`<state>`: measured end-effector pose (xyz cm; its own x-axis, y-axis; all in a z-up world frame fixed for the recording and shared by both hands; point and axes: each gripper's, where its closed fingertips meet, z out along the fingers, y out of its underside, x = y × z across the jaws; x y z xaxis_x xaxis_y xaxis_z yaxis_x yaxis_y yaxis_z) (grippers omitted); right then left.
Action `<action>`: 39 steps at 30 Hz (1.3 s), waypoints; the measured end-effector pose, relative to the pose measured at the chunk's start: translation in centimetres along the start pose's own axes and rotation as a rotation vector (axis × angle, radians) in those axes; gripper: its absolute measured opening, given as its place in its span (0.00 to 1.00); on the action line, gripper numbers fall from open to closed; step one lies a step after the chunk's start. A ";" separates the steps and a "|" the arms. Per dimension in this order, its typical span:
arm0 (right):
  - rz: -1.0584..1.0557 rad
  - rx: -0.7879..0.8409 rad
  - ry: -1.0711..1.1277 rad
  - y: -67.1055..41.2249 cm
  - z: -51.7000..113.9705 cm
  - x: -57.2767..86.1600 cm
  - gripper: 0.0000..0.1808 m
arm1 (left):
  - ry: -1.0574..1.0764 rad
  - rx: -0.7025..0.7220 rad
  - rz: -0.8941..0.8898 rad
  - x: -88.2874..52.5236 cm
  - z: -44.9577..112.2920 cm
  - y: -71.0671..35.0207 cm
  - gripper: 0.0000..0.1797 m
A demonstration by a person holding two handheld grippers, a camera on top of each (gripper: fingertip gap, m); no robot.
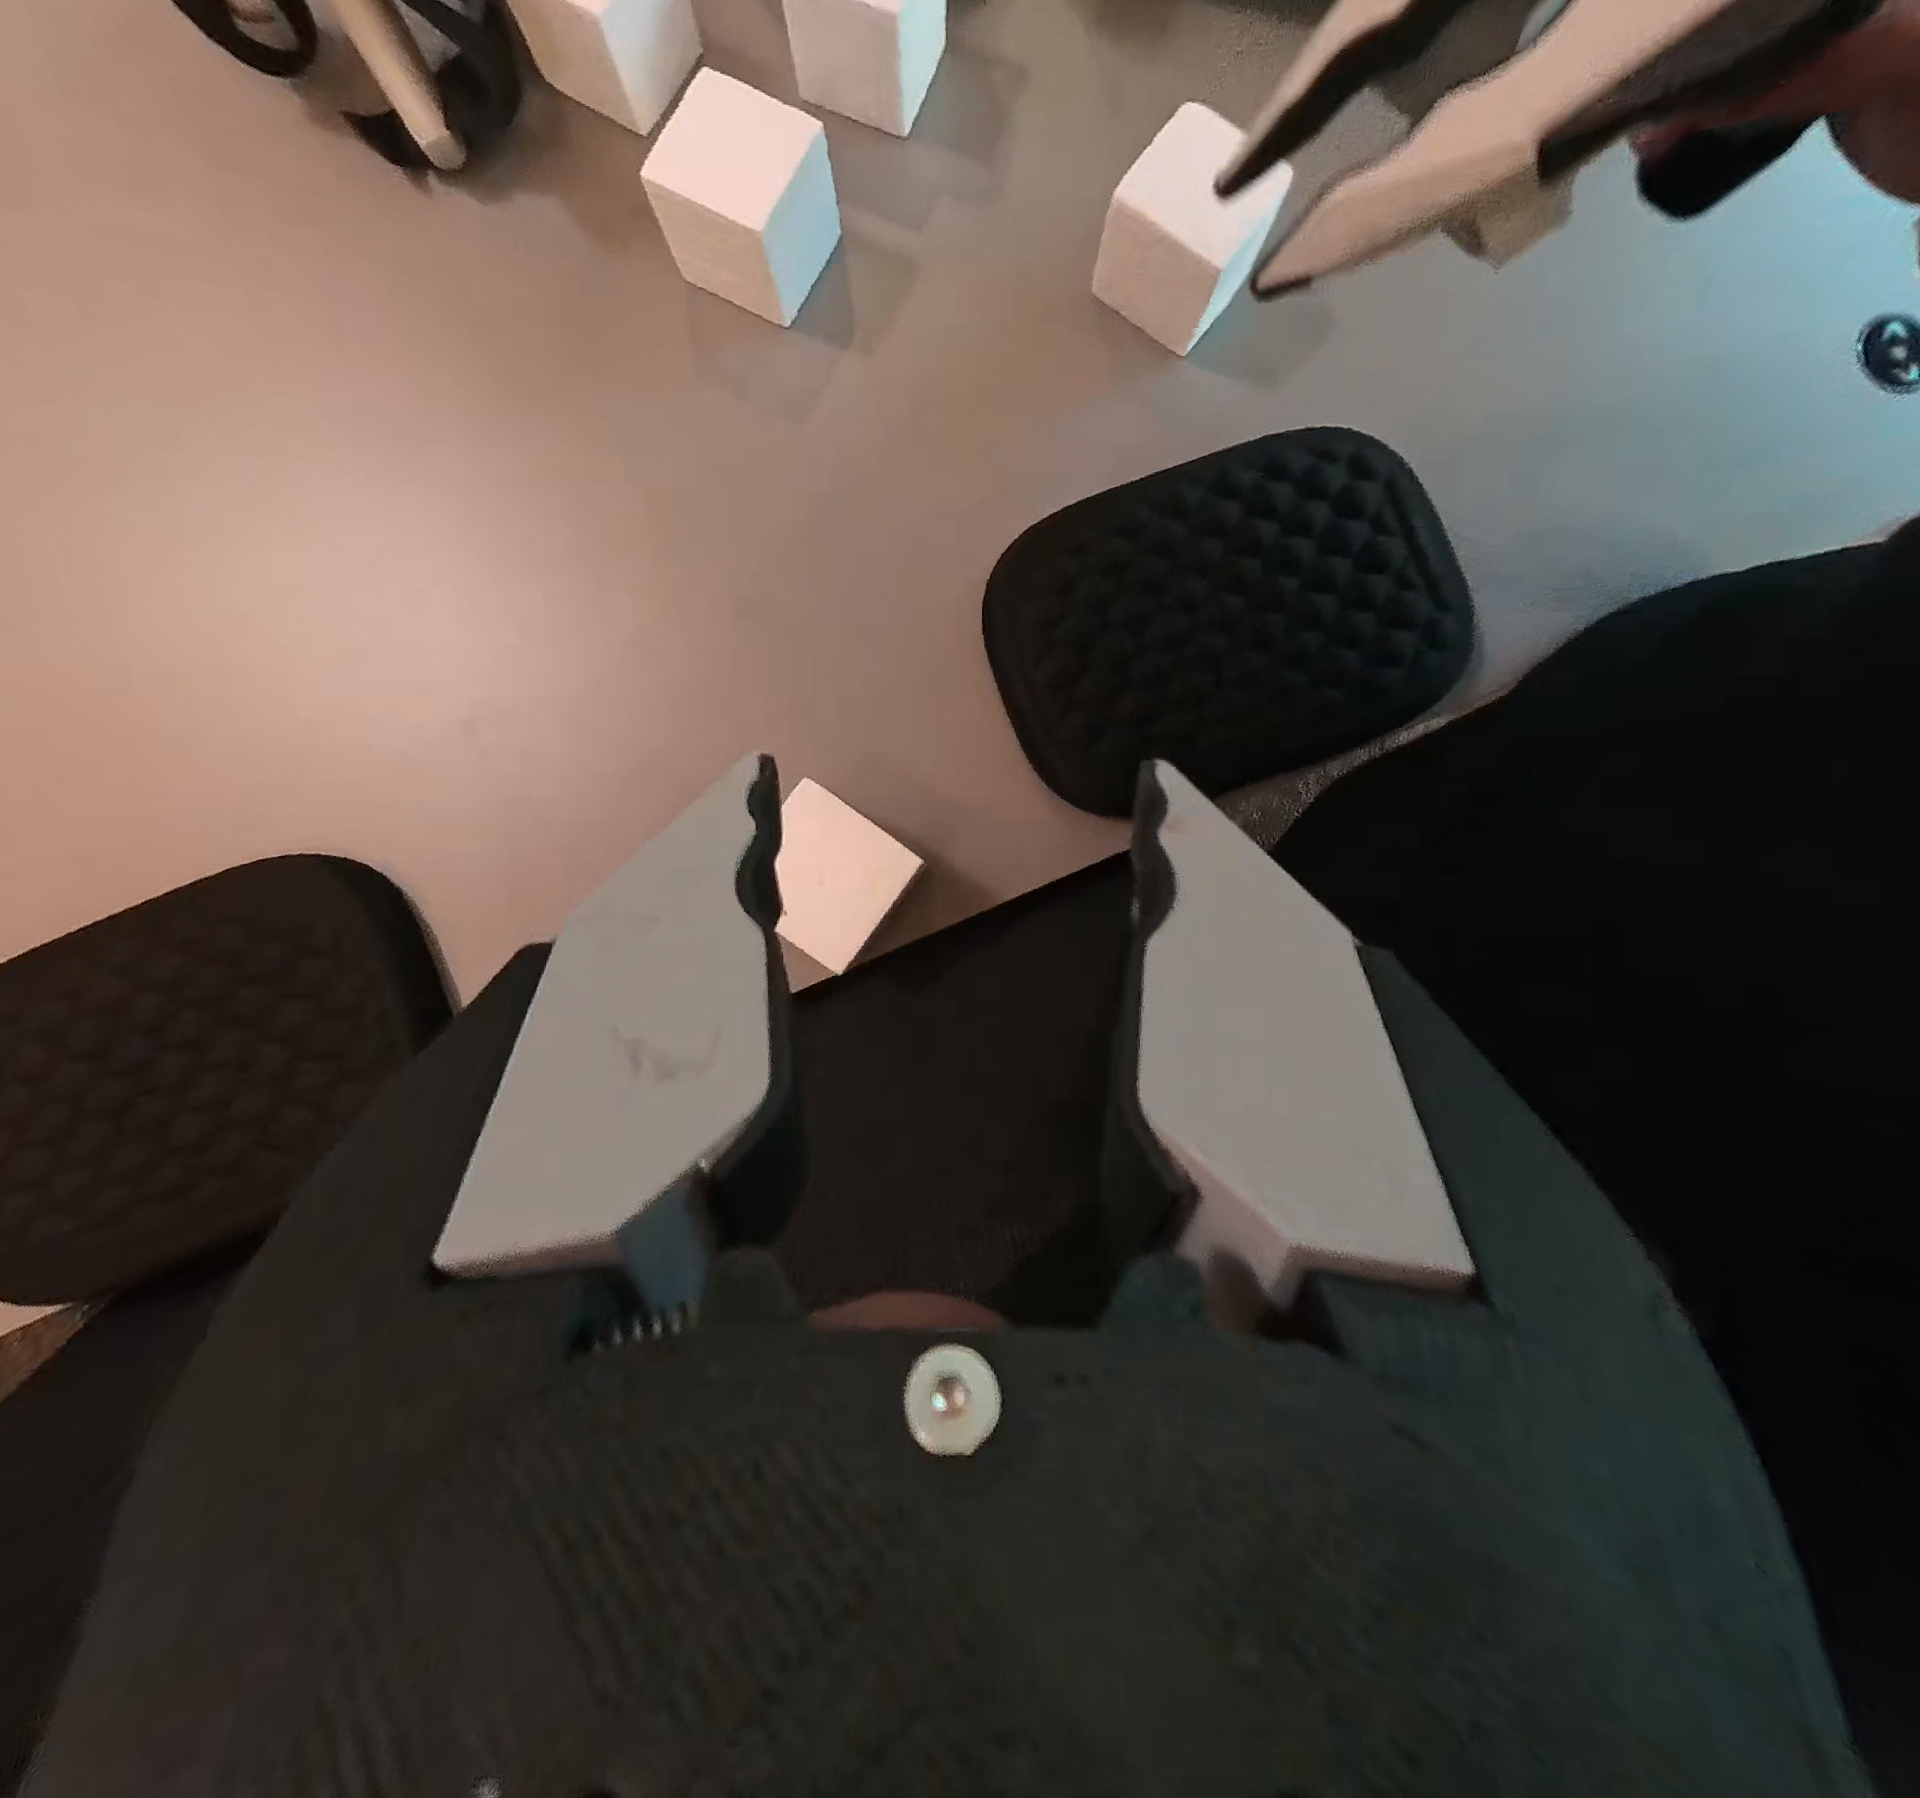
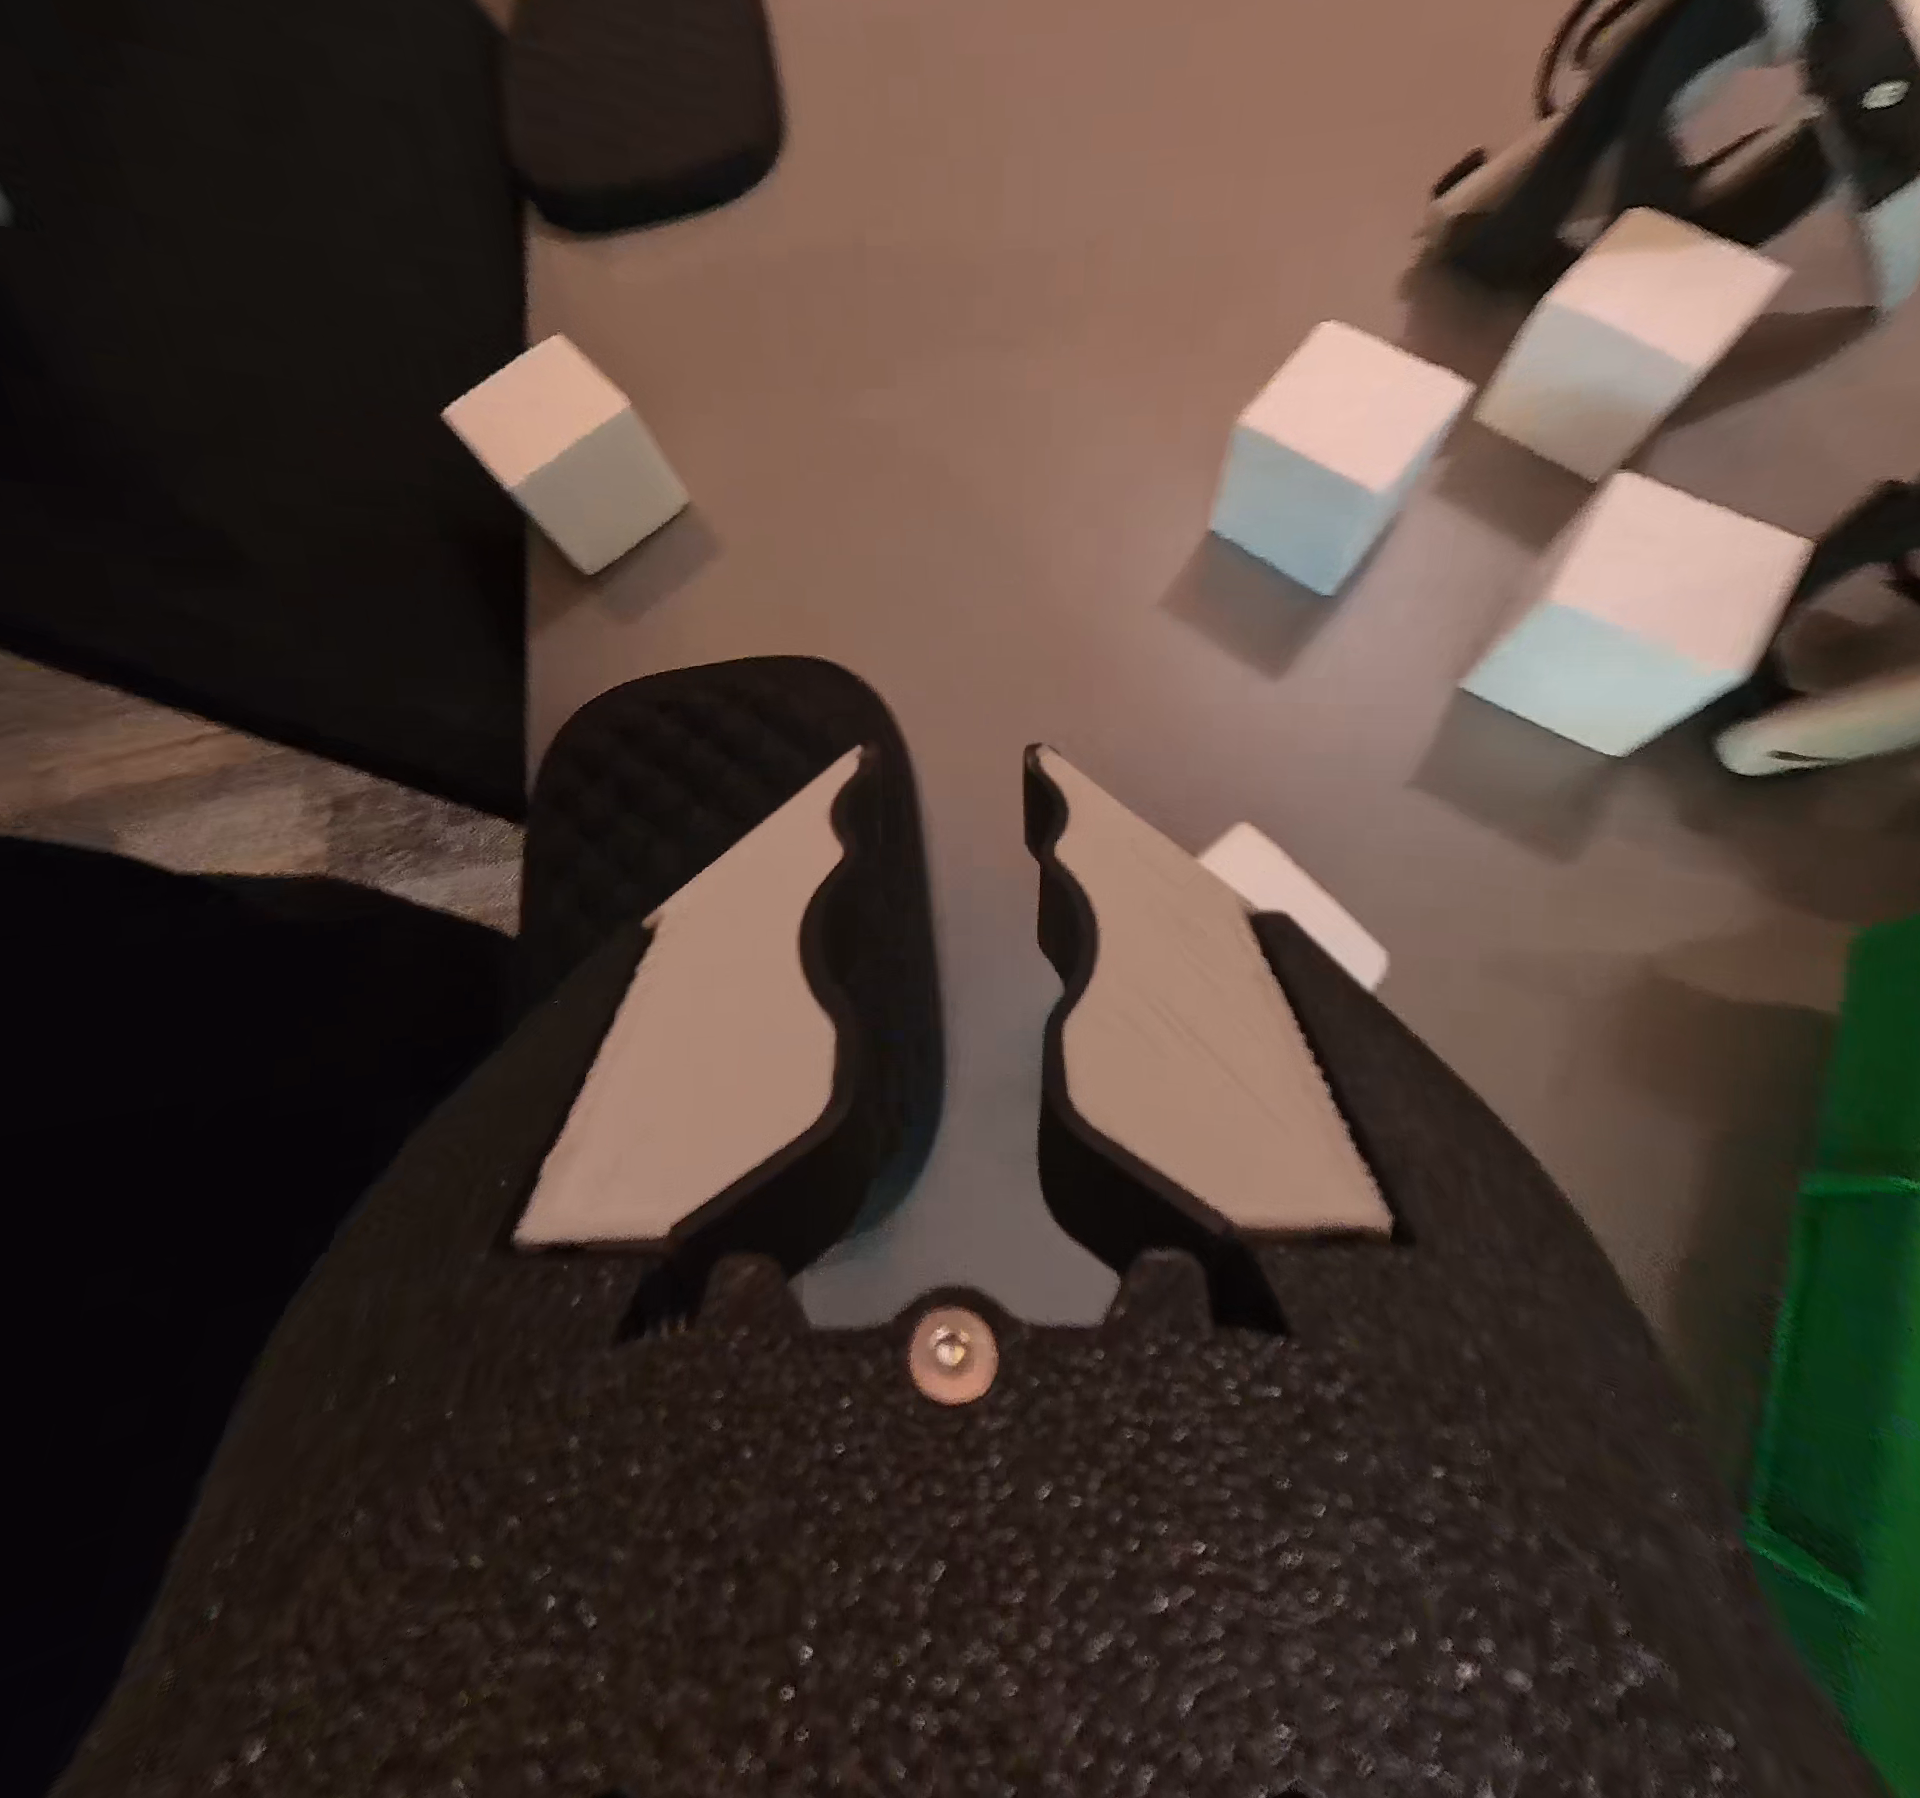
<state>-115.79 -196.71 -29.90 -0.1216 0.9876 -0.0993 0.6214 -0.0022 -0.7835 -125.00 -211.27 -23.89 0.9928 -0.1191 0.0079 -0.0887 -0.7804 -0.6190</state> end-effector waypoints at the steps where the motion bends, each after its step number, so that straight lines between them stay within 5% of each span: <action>1: -0.015 -0.008 -0.027 0.2 0.3 -0.8 0.16 | -0.002 0.010 -0.007 0.0 -0.1 -0.1 0.37; 9: -0.127 -0.157 -0.219 -1.2 4.3 -6.2 0.36 | 0.022 0.081 0.118 0.1 -2.6 0.3 0.37; 23: -0.269 -0.407 -0.277 -4.2 10.1 -11.7 0.38 | 0.210 0.338 0.044 -3.0 -8.4 4.8 0.34; 29: -0.374 -0.499 -0.299 -5.2 17.1 -13.2 0.42 | 0.234 0.356 0.017 -3.1 -8.5 4.8 0.35; 34: -0.544 -0.627 -0.360 -3.0 19.2 -12.7 0.31 | 0.158 0.318 -0.005 -3.4 -7.7 3.9 0.36; 39: -0.480 -0.632 -0.144 -3.4 18.2 -5.1 0.32 | 0.124 0.296 -0.039 -2.7 -7.1 2.3 0.37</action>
<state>-131.38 -204.60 -37.85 -0.5585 0.8281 0.0482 0.7908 0.5491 -0.2703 -128.48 -217.14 -19.78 0.9762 -0.1803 0.1205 -0.0053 -0.5753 -0.8179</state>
